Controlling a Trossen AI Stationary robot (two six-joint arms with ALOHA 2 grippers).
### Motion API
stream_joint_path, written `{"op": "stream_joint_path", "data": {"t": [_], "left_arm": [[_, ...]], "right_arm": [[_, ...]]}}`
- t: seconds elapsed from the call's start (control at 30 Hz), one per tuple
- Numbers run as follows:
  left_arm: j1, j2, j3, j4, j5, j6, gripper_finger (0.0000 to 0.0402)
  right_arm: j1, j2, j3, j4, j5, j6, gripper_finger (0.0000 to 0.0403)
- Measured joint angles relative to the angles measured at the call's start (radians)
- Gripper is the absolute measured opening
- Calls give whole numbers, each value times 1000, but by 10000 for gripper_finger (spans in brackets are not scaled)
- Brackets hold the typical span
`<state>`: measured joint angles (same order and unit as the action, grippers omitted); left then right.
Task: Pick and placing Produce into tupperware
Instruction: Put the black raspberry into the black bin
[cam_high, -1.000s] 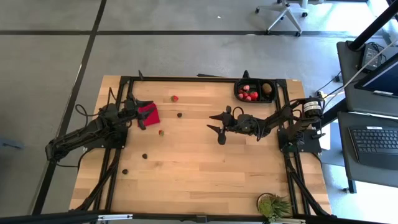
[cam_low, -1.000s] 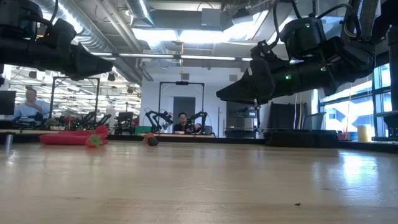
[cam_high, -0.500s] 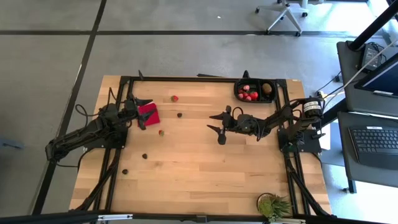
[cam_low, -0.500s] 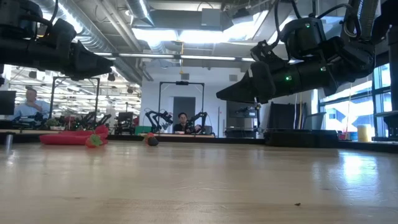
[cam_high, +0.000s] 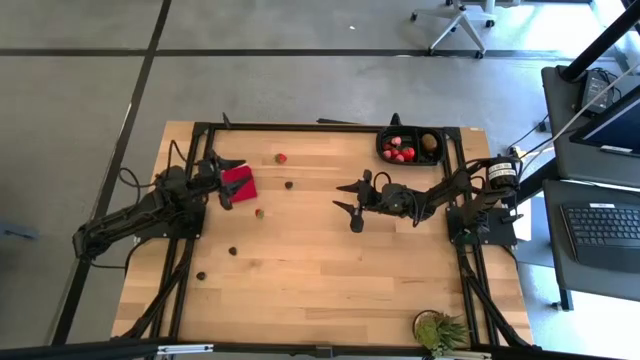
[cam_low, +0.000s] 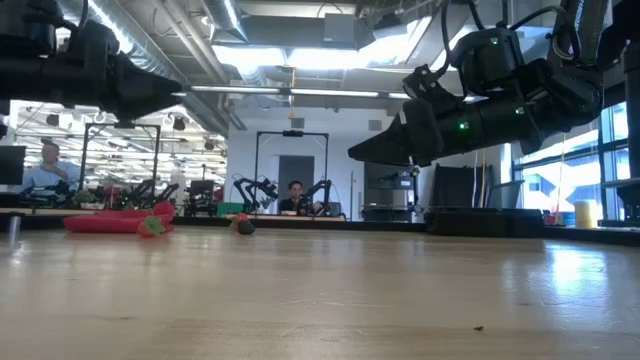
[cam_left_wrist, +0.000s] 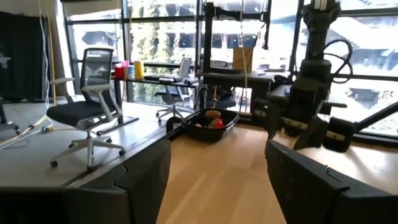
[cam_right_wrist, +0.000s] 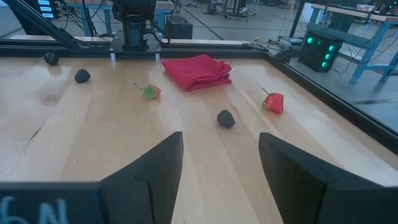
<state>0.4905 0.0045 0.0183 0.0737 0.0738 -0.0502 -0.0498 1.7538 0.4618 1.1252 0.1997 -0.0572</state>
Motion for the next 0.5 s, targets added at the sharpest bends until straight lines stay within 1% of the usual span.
{"op": "stream_joint_path", "data": {"t": [0.1,0.2,0.37,0.5], "left_arm": [[0,23,34,1,0,0,249],[0,79,70,-13,0,2,245],[-10,248,135,-17,0,54,237],[-25,423,195,-21,0,75,233]], "right_arm": [[0,0,0,0,0,-1,213],[0,0,0,0,0,-2,213],[0,0,0,0,0,-4,213],[0,0,0,0,0,-4,213]]}}
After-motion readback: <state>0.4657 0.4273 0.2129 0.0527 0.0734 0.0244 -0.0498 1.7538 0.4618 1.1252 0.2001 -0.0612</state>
